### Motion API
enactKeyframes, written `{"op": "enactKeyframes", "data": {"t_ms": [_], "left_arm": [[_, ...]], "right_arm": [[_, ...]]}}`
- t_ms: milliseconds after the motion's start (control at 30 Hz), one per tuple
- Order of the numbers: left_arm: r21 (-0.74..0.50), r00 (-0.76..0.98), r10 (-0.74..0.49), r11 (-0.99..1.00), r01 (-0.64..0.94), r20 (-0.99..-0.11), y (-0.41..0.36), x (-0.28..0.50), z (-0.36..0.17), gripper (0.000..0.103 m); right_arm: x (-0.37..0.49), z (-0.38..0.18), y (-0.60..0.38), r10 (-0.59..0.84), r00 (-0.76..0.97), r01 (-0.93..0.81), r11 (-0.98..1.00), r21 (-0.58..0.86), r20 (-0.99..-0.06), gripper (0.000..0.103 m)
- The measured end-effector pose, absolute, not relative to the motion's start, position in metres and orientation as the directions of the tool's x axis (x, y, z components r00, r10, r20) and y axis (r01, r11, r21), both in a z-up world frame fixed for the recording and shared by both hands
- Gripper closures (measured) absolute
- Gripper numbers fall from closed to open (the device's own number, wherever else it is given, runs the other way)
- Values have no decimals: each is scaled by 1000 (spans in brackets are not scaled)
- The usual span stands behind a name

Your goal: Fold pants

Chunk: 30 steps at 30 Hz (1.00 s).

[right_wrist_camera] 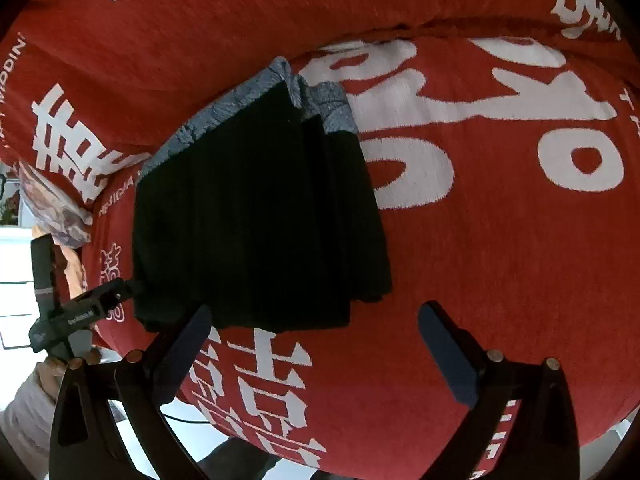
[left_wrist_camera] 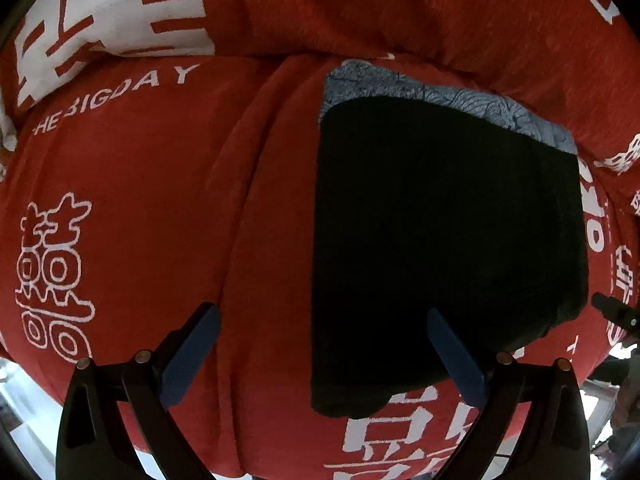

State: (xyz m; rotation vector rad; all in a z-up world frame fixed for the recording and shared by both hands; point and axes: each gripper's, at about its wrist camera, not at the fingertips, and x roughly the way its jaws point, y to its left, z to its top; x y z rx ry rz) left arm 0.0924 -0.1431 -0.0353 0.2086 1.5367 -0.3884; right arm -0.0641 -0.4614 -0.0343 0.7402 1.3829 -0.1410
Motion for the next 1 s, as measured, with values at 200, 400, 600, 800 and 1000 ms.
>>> {"op": "enactKeyframes", "data": {"t_ms": [200, 400, 600, 800, 1000], "left_arm": [[-99, -9, -103, 918, 384, -995, -152, 96, -35, 0], [-109, -24, -108, 914, 391, -994, -158, 95, -38, 0], [-119, -43, -110, 915, 387, -993, -164, 97, -45, 0], [-118, -50, -107, 916, 384, -993, -166, 100, -49, 0], [-150, -77, -130, 915, 374, -988, -171, 107, -62, 0]], "right_arm": [[-68, -43, -469, 342, 201, 536, 746, 395, -918, 0], [-68, -47, -474, 352, 186, 537, 745, 395, -917, 0], [-63, -51, -476, 360, 173, 530, 751, 394, -917, 0], [-62, -54, -476, 367, 169, 528, 750, 399, -915, 0], [-55, -59, -474, 383, 155, 501, 764, 406, -911, 0]]}}
